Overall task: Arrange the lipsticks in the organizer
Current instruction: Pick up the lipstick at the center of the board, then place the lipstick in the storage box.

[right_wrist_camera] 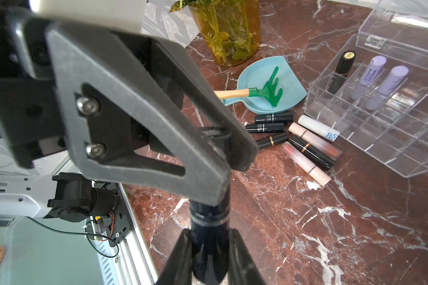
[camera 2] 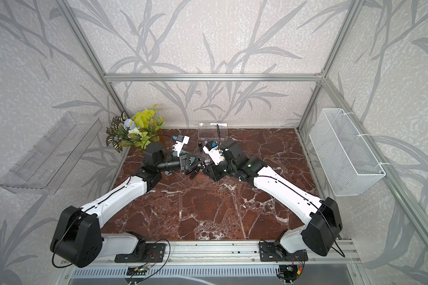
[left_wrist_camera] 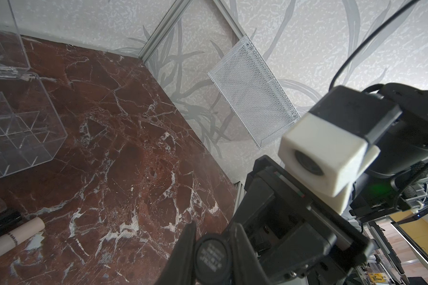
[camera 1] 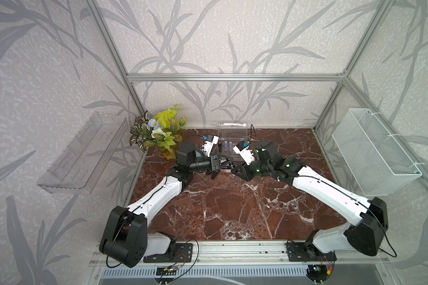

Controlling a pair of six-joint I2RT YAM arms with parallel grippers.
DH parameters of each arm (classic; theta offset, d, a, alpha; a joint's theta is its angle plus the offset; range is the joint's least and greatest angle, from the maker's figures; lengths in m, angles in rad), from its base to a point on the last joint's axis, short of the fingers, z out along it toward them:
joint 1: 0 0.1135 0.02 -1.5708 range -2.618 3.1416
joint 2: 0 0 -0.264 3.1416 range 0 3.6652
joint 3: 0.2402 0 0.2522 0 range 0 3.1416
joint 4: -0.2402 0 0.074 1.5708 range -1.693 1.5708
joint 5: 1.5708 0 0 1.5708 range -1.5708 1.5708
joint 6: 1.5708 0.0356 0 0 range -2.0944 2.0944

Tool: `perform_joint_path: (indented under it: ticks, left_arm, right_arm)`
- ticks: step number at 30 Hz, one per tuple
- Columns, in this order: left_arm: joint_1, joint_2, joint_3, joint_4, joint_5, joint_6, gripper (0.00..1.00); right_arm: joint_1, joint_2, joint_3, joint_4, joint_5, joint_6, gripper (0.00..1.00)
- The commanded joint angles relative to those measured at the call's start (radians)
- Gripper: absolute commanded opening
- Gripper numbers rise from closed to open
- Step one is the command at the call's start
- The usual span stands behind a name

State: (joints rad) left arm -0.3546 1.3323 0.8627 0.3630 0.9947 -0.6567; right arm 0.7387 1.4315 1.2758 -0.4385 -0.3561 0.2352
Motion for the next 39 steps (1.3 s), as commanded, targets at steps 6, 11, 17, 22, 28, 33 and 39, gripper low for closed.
perform_joint_path:
  ticks: [6, 11, 17, 22, 28, 33, 39]
  left_arm:
    - [-0.006, 0.032, 0.085, -0.123, -0.166, 0.166, 0.14]
    - [-0.019, 0.079, 0.145, -0.187, -0.335, 0.240, 0.12]
    - [-0.066, 0.101, 0.110, -0.041, -0.601, 0.336, 0.10]
    - [-0.086, 0.183, 0.139, 0.076, -0.694, 0.410, 0.10]
    - [-0.166, 0.302, 0.218, 0.148, -0.864, 0.575, 0.10]
    - [-0.211, 0.396, 0.269, 0.163, -0.943, 0.658, 0.10]
    - [-0.226, 0.500, 0.297, 0.235, -1.047, 0.704, 0.10]
  right_arm:
    - [-0.001, -0.031, -0.013, 0.015, 0.057, 0.004, 0.69]
    - [-0.003, -0.028, -0.018, 0.014, 0.104, 0.006, 0.87]
    - [-0.048, -0.060, -0.068, 0.079, 0.080, 0.057, 0.92]
    - [-0.123, -0.079, -0.112, 0.120, 0.022, 0.122, 0.92]
    - [-0.157, -0.104, -0.133, 0.121, 0.011, 0.132, 0.91]
    - [-0.203, -0.127, -0.168, 0.147, -0.019, 0.157, 0.91]
    - [-0.239, -0.134, -0.207, 0.192, -0.064, 0.192, 0.90]
